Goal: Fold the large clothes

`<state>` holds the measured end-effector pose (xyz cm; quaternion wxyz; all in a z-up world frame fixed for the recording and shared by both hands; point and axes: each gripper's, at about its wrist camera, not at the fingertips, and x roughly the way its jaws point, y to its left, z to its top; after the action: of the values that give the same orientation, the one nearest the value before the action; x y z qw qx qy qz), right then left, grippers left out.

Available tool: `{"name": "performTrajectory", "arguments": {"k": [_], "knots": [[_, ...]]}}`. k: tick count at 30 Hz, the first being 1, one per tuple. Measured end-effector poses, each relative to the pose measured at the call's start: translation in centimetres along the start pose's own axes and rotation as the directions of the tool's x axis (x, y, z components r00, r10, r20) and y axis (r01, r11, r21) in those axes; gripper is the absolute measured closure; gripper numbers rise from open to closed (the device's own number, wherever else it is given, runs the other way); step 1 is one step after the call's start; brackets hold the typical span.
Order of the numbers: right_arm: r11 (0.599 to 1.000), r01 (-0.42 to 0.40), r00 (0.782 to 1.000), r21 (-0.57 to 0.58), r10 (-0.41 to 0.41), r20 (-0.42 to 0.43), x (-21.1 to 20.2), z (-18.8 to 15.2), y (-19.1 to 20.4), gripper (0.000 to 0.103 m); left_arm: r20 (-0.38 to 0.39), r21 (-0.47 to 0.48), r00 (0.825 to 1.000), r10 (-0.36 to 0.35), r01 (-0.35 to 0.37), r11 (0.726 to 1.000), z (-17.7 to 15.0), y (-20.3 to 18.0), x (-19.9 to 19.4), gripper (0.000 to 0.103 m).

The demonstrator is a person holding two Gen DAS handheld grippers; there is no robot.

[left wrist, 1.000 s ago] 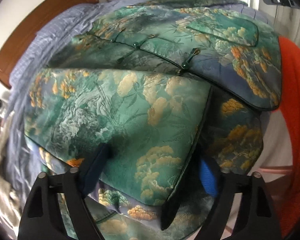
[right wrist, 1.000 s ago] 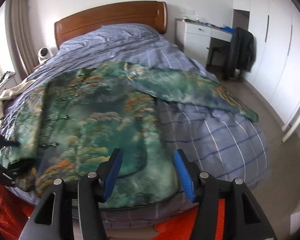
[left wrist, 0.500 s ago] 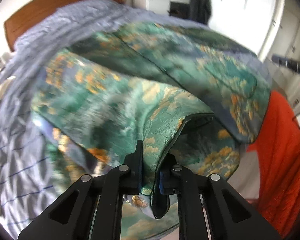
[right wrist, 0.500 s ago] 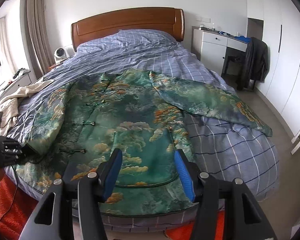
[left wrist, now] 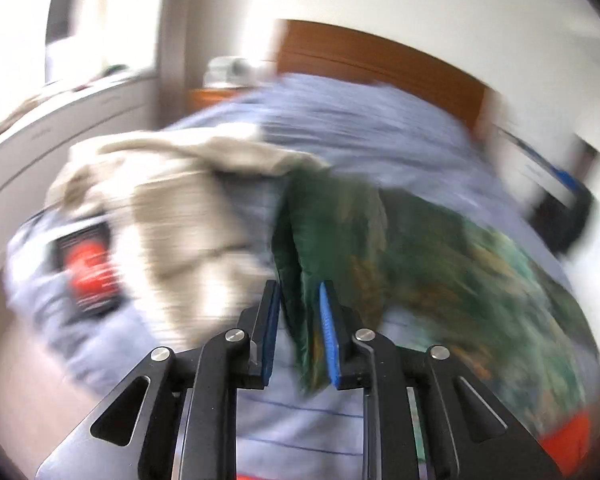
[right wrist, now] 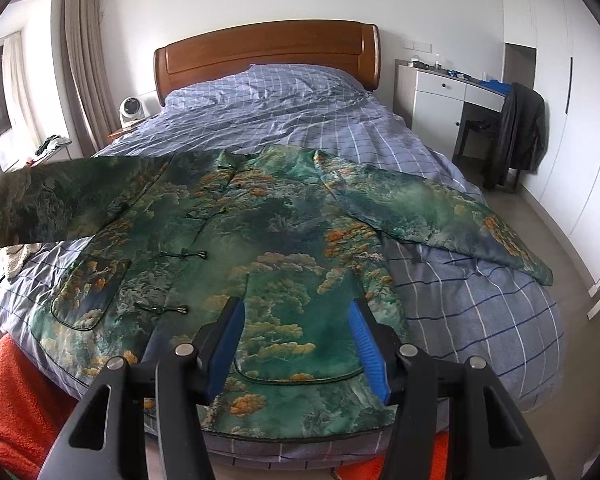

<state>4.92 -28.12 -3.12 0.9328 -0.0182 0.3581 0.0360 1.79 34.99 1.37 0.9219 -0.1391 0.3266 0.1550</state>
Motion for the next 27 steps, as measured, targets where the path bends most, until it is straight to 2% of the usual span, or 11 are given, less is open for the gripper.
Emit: {"name": "performTrajectory", "arguments": {"k": [3,6,7,9,11,13,16,18,22,25,27], "knots": [[1.0,-0.002,1.0,-0.006,0.002,0.0,0.1,-0.1,0.3,0.048,-0.012,-0.065,0.993,0.115,-0.116,0.991,-1.4,3.1,-0.7,0.086],[1.0,-0.007,1.0,0.002,0.007,-0.009,0.4,-0.3,0.3,0.048,-0.035,-0.069,0.993,0.117,-0.119,0.991,-3.7,2.2,-1.4,0.085],[1.0,-0.008,1.0,0.001,0.008,-0.016,0.6,-0.4,0.3,0.048,-0.049,-0.053,0.993,0.111,-0.114,0.992,-4.6,1.3,-1.5,0.081],[1.0,-0.011,1.0,-0.005,0.011,-0.026,1.0,-0.4,0.4,0.048,-0.071,-0.016,0.994,0.085,-0.086,0.996,-5.7,-0.5,-1.3,0.066],[1.0,-0.012,0.999,-0.016,0.011,-0.031,1.2,-0.3,0.6,0.048,-0.093,0.024,0.995,0.037,-0.035,0.999,-7.2,-3.7,-0.8,0.043],[1.0,-0.012,0.999,-0.023,0.011,-0.031,1.3,-0.2,0.8,0.048,-0.116,0.082,0.993,-0.023,0.033,0.996,-9.1,-8.0,-0.5,0.034],[0.999,-0.01,1.0,-0.031,0.01,-0.03,1.1,0.0,1.2,0.047,-0.158,0.172,0.982,-0.106,0.133,0.976,-11.1,-13.7,0.4,0.029],[0.999,-0.009,0.999,-0.035,0.008,-0.035,1.0,0.0,1.3,0.04,-0.174,0.227,0.974,-0.147,0.185,0.956,-12.1,-17.2,0.4,0.024],[1.0,-0.004,0.999,-0.028,0.002,-0.046,0.8,-0.2,1.0,0.037,-0.169,0.297,0.962,-0.216,0.259,0.919,-12.4,-22.6,0.1,0.013],[1.0,-0.006,0.998,-0.013,0.005,-0.065,0.7,-0.6,0.6,0.03,-0.131,0.308,0.96,-0.246,0.275,0.911,-12.8,-24.9,-1.0,0.002],[1.0,-0.006,0.998,-0.003,0.006,-0.062,0.5,-0.9,0.4,0.022,-0.092,0.32,0.965,-0.245,0.262,0.91,-12.9,-25.5,-1.4,0.001]]}}
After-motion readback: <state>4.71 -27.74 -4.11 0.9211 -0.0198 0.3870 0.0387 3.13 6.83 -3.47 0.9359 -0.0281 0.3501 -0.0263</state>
